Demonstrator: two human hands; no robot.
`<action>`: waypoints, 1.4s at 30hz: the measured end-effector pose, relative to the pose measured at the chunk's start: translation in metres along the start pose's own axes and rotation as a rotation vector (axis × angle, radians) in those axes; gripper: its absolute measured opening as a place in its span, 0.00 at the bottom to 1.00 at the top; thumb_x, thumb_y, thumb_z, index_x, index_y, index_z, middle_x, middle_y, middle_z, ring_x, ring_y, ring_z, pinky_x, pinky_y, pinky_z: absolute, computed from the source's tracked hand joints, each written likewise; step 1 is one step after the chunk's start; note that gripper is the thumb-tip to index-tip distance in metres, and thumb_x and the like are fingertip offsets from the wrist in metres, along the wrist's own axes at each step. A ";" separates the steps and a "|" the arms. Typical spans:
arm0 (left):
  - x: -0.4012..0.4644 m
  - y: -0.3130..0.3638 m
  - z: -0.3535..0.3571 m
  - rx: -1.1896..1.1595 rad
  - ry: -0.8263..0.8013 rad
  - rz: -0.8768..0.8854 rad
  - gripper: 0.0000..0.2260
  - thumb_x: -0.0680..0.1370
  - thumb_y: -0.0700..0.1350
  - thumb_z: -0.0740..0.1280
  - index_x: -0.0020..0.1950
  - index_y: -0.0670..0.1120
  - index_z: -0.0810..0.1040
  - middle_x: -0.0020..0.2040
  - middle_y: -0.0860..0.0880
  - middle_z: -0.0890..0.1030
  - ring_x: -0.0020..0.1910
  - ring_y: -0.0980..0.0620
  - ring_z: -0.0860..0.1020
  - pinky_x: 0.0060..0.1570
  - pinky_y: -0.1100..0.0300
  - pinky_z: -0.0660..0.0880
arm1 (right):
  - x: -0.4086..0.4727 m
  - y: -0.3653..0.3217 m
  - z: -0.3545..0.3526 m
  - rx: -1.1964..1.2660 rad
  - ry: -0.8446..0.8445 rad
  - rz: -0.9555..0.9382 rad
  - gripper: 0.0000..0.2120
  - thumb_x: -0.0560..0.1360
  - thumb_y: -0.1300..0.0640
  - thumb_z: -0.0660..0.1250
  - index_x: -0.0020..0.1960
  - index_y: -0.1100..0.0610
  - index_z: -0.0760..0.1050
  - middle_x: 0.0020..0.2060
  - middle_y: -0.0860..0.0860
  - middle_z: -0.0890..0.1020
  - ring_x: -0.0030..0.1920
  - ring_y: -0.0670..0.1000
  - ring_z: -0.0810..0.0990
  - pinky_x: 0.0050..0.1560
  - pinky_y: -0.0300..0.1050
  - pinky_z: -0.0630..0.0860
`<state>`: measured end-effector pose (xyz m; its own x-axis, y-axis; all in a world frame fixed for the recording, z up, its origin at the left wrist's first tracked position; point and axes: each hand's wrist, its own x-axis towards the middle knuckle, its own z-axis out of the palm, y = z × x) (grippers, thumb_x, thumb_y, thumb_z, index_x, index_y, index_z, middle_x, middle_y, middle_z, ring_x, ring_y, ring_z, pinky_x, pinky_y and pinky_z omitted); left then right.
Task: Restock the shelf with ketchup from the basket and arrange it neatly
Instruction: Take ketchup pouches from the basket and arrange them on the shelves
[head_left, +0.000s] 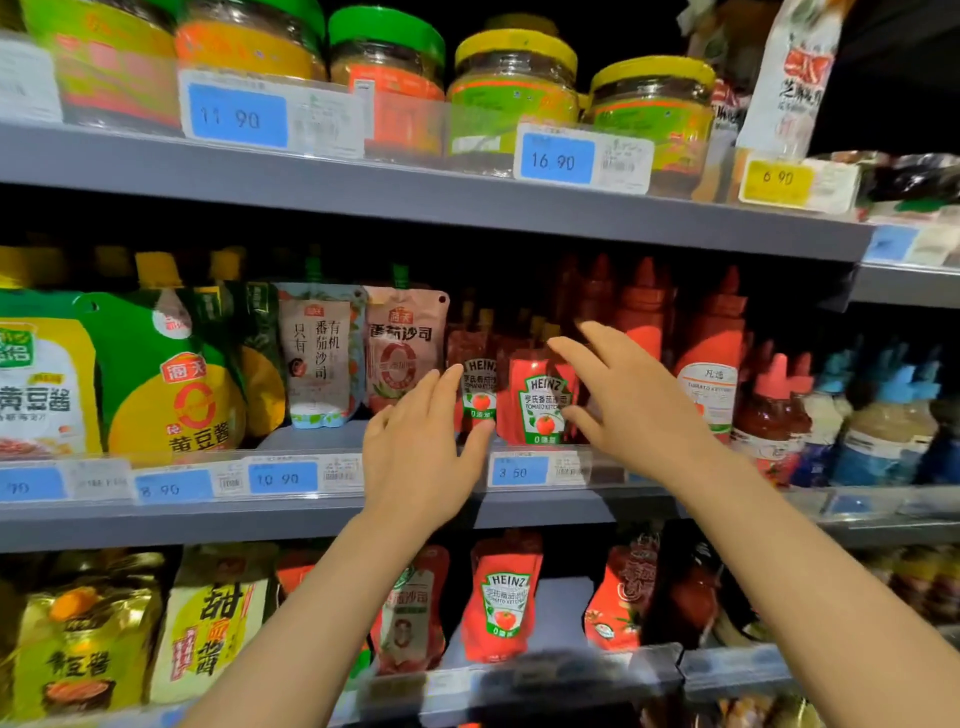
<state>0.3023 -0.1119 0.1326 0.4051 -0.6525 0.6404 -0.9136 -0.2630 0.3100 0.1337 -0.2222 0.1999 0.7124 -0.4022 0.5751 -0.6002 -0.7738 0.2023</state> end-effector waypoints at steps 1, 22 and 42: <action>0.002 0.001 0.002 0.010 0.000 -0.020 0.28 0.80 0.60 0.56 0.77 0.51 0.56 0.76 0.52 0.63 0.73 0.52 0.65 0.68 0.50 0.63 | 0.003 0.000 0.004 -0.033 0.005 -0.012 0.34 0.70 0.52 0.74 0.72 0.56 0.65 0.68 0.58 0.69 0.68 0.59 0.68 0.68 0.52 0.65; -0.161 0.203 0.107 -0.772 -0.265 0.567 0.08 0.76 0.48 0.63 0.44 0.49 0.81 0.43 0.53 0.82 0.42 0.54 0.78 0.41 0.61 0.72 | -0.319 0.076 -0.039 0.176 -0.255 0.659 0.09 0.75 0.49 0.67 0.52 0.51 0.78 0.47 0.49 0.82 0.48 0.52 0.80 0.48 0.47 0.76; -0.272 0.232 0.146 -0.434 -0.903 0.980 0.25 0.75 0.63 0.56 0.65 0.53 0.76 0.64 0.53 0.78 0.63 0.53 0.76 0.59 0.56 0.70 | -0.541 0.078 0.047 0.495 -1.252 1.548 0.41 0.74 0.43 0.67 0.76 0.61 0.53 0.73 0.57 0.63 0.72 0.58 0.63 0.69 0.50 0.62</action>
<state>-0.0247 -0.0993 -0.0724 -0.6962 -0.7102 0.1044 -0.6583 0.6897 0.3014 -0.2811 -0.0879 -0.1324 -0.2471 -0.5947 -0.7651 -0.8465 0.5167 -0.1282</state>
